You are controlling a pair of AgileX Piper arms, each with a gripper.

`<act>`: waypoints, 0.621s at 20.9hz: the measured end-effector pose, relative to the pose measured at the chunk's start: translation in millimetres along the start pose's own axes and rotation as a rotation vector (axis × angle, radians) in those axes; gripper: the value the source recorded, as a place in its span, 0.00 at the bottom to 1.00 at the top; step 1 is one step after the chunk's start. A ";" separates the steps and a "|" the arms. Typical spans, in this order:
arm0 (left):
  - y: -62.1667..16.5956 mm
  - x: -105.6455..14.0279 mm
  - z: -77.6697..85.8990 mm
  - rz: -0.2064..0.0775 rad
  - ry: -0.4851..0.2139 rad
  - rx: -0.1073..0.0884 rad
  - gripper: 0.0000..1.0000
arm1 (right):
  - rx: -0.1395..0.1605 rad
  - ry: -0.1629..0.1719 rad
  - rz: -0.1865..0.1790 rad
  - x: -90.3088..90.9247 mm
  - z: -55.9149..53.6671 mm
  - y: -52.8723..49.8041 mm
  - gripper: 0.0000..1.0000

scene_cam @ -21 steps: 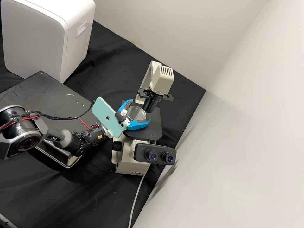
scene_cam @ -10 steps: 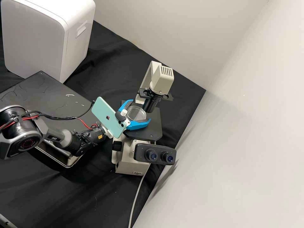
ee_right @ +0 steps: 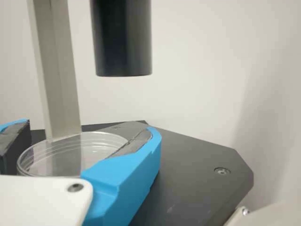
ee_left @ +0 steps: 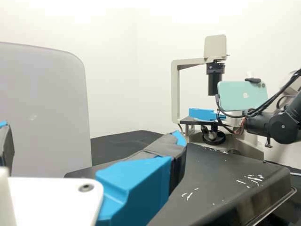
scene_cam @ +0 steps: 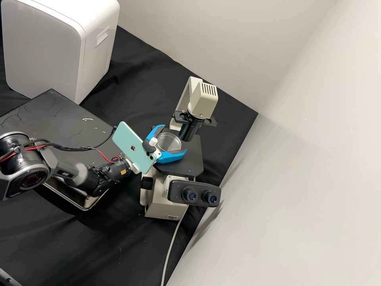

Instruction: Place the petri dish on the bench

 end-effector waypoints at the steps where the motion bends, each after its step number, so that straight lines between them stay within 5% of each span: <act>1: 0.0 0.0 0.0 0.000 0.000 0.000 1.00 | 0.001 0.004 -0.007 -2.7 -0.9 -0.4 0.00; 13: 0.0 0.0 0.0 0.000 0.000 0.000 1.00 | 0.035 0.053 -0.072 -40.3 -27.2 -13.4 0.00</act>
